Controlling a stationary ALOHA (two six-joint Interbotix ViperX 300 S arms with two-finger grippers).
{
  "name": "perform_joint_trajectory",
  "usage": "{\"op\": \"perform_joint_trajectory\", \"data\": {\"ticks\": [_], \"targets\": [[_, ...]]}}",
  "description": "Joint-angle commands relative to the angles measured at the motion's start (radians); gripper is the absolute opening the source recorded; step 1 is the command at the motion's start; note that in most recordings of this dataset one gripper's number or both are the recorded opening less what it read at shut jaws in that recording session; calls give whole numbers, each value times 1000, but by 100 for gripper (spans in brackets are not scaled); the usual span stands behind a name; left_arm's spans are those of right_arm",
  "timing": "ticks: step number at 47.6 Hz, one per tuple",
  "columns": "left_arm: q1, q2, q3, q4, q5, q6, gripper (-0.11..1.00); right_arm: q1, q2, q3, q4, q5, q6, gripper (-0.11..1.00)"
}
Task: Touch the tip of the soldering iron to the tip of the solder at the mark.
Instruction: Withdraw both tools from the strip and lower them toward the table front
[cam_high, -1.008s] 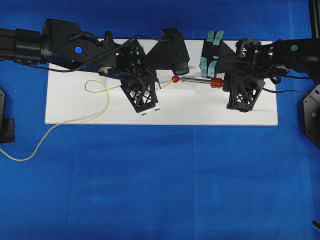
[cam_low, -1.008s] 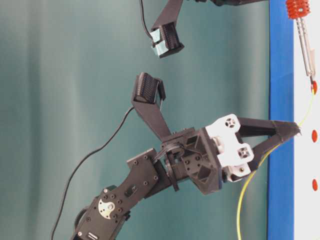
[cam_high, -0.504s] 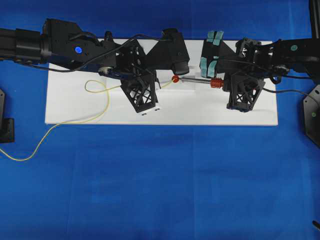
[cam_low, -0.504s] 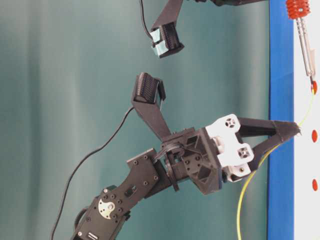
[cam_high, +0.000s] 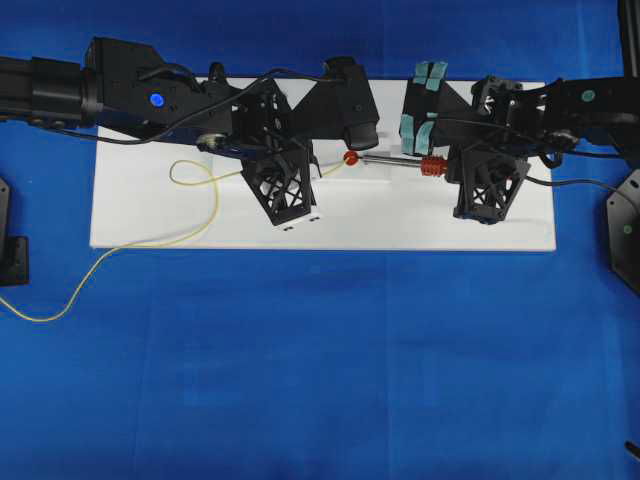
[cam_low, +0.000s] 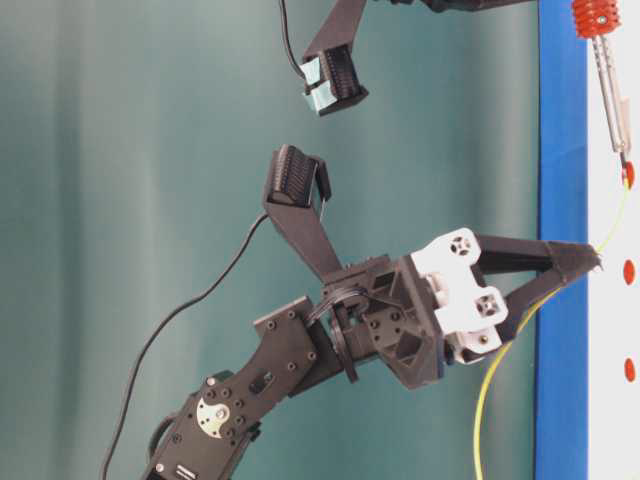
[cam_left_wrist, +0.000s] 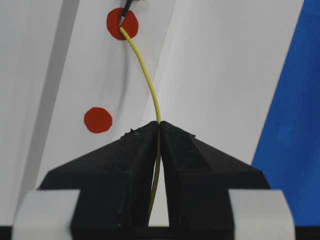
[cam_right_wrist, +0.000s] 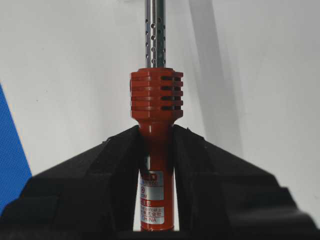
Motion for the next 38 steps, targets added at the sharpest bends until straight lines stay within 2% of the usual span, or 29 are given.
{"op": "perform_joint_trajectory", "data": {"ticks": [1,16,23,38], "targets": [[0,-14,-18,3,-3,2,3,3,-9,-25,-2,-6,-2,6],[-2,-18,-17,3,-3,5,3,3,-9,-25,0,-6,-2,6],[0,-61,3,3,-2,6,3,2,-9,-25,-2,-9,-2,6],[-2,-264,156,3,-8,-15,3,2,-9,-23,-2,-23,-2,6]]}}
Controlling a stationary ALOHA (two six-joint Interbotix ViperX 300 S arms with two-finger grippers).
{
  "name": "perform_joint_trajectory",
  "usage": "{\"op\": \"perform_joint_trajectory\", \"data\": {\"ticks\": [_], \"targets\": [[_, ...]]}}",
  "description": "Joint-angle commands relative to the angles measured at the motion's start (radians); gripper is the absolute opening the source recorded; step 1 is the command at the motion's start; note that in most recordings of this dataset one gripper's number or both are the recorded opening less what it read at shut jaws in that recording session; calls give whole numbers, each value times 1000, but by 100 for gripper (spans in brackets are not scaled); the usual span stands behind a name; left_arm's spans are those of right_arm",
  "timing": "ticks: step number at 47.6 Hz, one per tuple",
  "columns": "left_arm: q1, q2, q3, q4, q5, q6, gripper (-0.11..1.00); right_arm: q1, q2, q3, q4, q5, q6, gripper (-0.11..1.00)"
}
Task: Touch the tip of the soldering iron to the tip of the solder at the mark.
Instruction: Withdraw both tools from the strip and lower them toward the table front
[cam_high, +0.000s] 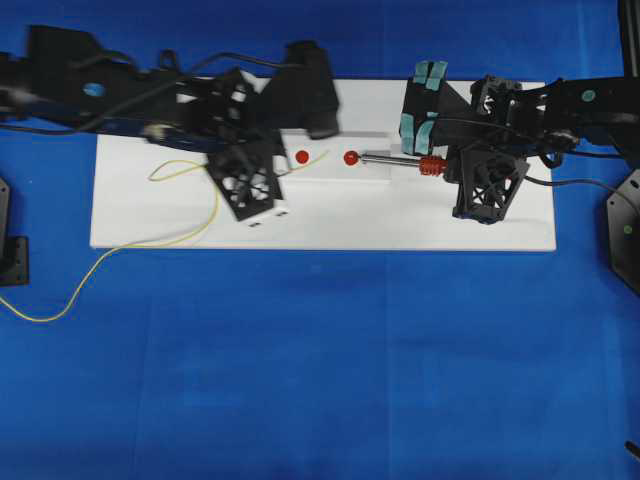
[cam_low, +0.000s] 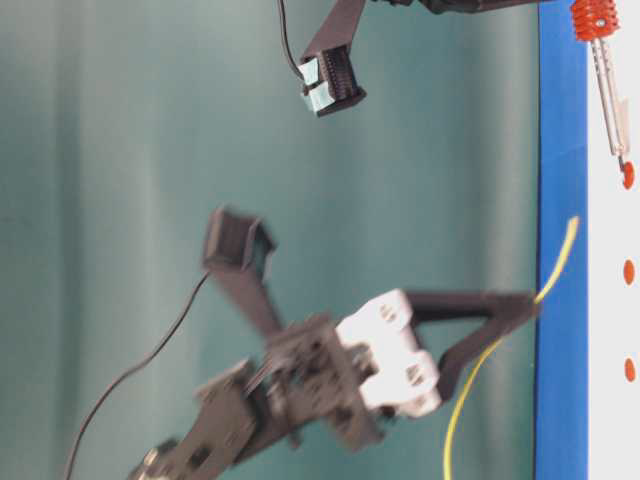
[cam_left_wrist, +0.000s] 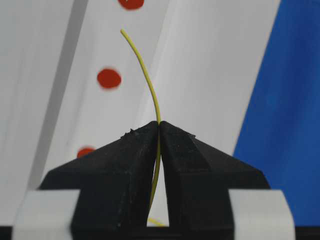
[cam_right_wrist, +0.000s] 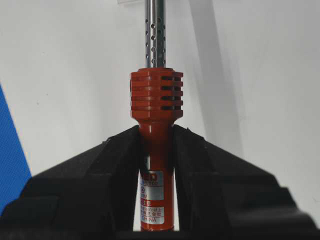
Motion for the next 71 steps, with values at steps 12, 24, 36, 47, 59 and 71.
{"op": "perform_joint_trajectory", "data": {"ticks": [12,24,36,47,59,71], "targets": [[-5,-209,161,2,-64,-46,3,0,-9,-23,-3,-14,-2,6],[-14,-252,227,2,-124,-72,3,2,-15,-18,-2,-21,-2,6],[-21,-265,242,2,-127,-75,3,2,-133,41,-2,-40,15,6],[-21,-296,282,0,-173,-78,3,0,-298,153,-2,-81,100,6],[-21,-310,304,2,-198,-83,3,0,-370,209,2,-187,146,6],[-97,-322,324,-3,-249,-126,3,109,-380,187,23,-213,183,6]]}}
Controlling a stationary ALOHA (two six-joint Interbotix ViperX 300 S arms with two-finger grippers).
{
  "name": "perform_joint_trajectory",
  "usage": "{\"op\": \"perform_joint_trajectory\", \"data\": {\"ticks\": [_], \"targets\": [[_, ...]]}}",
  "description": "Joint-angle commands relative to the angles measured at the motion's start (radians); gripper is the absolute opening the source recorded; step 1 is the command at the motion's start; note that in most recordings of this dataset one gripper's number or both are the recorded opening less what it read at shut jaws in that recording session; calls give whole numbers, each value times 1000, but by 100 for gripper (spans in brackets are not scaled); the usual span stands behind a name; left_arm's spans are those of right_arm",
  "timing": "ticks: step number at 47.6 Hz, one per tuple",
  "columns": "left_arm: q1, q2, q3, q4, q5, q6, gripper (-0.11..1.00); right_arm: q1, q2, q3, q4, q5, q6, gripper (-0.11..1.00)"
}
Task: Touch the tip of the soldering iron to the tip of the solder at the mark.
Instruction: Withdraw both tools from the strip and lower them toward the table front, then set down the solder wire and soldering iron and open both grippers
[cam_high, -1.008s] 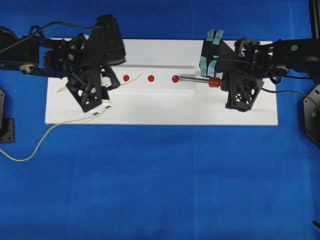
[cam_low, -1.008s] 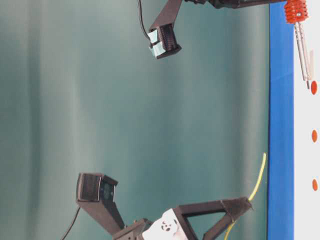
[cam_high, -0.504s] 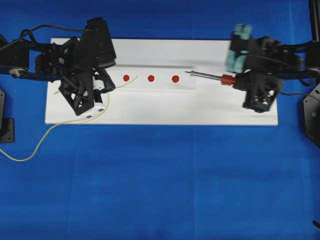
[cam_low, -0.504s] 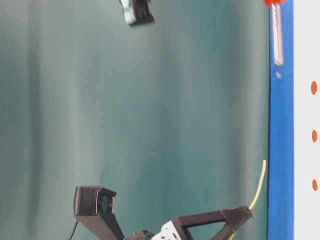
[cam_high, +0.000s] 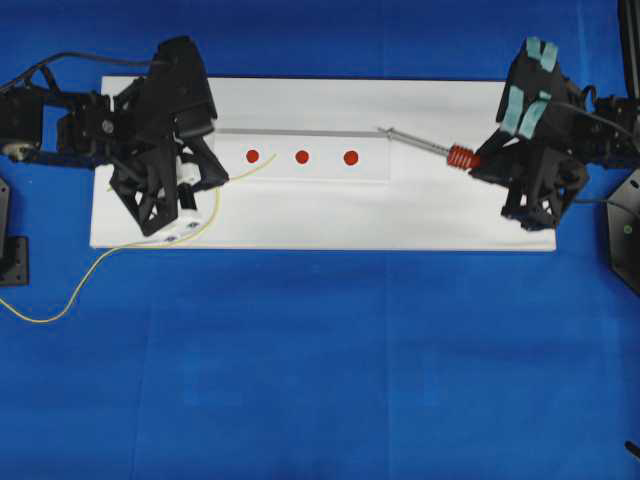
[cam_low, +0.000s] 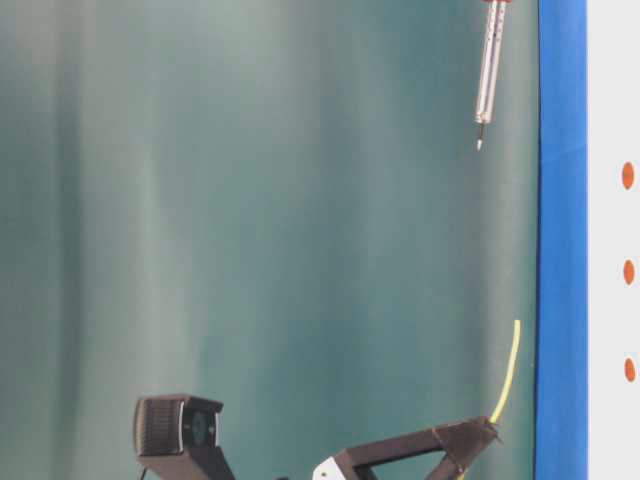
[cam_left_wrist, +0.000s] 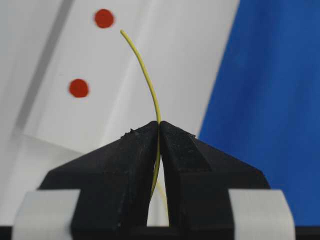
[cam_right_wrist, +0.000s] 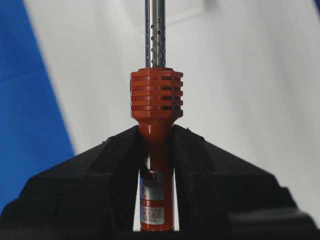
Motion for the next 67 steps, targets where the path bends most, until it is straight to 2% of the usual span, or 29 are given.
{"op": "perform_joint_trajectory", "data": {"ticks": [1,10,17,24,35,44,61,64,67], "targets": [[-58,-20,2,-2,-40,-28,3,74,-17,-29,9,-21,12,6],[-227,-25,31,0,-161,-117,3,258,-11,-28,9,-91,66,6],[-350,3,58,-2,-259,-130,3,373,46,-29,5,-175,92,6],[-431,69,86,-2,-364,-132,3,433,152,-35,11,-255,94,6],[-485,241,110,-2,-511,-132,3,509,376,-81,14,-354,94,6],[-495,353,110,-2,-598,-127,3,535,505,-129,28,-373,94,6],[-495,394,101,0,-595,-107,4,555,552,-144,28,-385,94,6],[-495,396,98,0,-595,-103,9,557,555,-144,29,-383,94,7],[-495,396,95,0,-595,-101,20,558,555,-146,32,-383,94,7]]}}
